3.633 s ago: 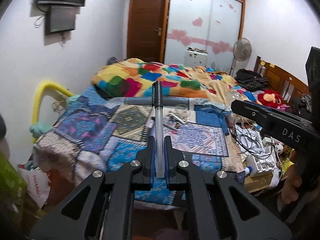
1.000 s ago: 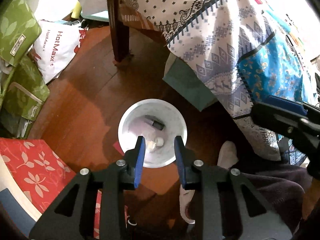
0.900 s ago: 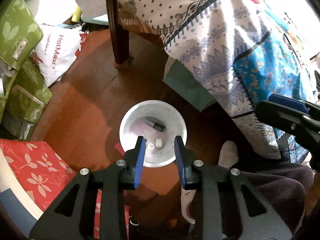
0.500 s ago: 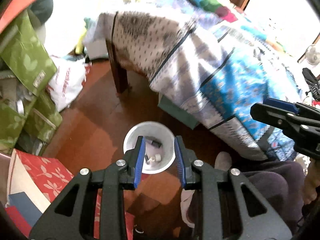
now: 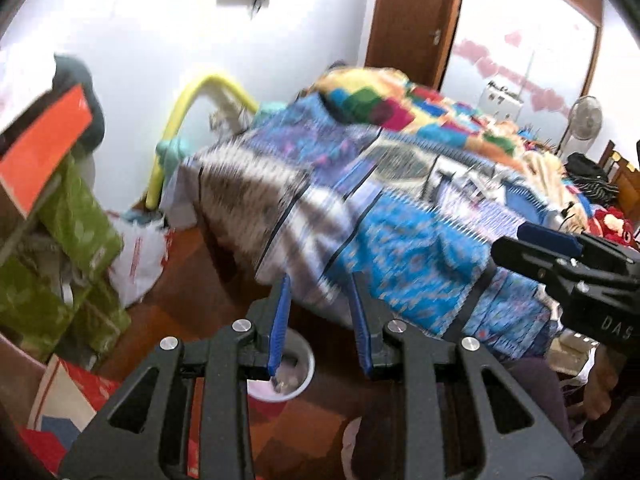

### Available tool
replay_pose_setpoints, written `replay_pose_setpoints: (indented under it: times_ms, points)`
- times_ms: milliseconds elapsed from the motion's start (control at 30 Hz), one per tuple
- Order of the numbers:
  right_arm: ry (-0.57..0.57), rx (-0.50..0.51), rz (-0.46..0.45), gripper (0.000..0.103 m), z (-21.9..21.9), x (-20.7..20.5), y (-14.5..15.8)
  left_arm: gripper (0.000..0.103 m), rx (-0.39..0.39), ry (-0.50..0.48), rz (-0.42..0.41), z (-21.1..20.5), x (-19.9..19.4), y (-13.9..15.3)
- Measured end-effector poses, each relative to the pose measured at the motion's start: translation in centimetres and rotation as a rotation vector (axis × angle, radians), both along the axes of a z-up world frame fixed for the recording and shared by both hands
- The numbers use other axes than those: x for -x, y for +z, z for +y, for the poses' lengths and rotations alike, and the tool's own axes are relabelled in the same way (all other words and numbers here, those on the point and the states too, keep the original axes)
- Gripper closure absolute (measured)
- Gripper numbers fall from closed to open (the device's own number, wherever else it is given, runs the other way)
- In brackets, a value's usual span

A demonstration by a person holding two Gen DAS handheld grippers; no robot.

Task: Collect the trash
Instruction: 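Move both open tools back over the quilt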

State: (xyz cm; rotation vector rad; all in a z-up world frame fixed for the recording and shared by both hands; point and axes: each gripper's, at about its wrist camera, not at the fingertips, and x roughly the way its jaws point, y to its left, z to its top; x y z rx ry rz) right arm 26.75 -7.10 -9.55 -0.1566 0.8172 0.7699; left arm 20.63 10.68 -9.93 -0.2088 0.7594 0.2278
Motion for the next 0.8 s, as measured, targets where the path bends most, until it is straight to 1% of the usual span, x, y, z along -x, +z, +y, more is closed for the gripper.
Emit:
replay_pose_setpoints:
  times_ms: [167, 333, 433, 500, 600, 667, 700, 733, 767, 800]
  points:
    - [-0.051, -0.044, -0.079, 0.053, -3.8, 0.1, 2.9, 0.074, -0.029, -0.050, -0.070, -3.1, -0.9, 3.0]
    - [-0.112, -0.078, -0.115, 0.053, -7.2, -1.0, 4.8, 0.072, -0.054, -0.108, -0.121, -6.0, -2.5, 5.1]
    - [-0.148, -0.088, -0.135, 0.053, -9.1, -1.8, 5.6, 0.061, -0.061, -0.138, -0.134, -7.5, -4.1, 5.7]
    - [-0.187, -0.090, -0.152, 0.053, -10.6, -2.6, 6.0, 0.045, -0.065, -0.152, -0.133, -8.3, -5.4, 6.0]
    - [-0.236, -0.088, -0.165, 0.052, -12.7, -3.8, 6.2, 0.037, -0.077, -0.167, -0.125, -9.3, -7.3, 5.9]
    - [-0.261, -0.081, -0.164, 0.041, -14.0, -4.9, 6.0, 0.034, -0.087, -0.181, -0.111, -9.9, -8.6, 5.6]
    - [-0.274, -0.078, -0.167, 0.029, -14.5, -5.1, 5.8, 0.030, -0.087, -0.190, -0.100, -10.2, -9.5, 5.3]
    - [-0.294, -0.075, -0.175, 0.026, -15.1, -5.4, 5.7, 0.027, -0.084, -0.197, -0.088, -10.4, -10.5, 5.0]
    - [-0.317, -0.063, -0.182, 0.025, -15.7, -6.0, 5.4, 0.022, -0.081, -0.200, -0.082, -10.6, -11.0, 4.7]
    - [-0.329, -0.048, -0.180, 0.025, -16.1, -6.5, 5.1, 0.020, -0.077, -0.202, -0.079, -10.8, -11.6, 4.3]
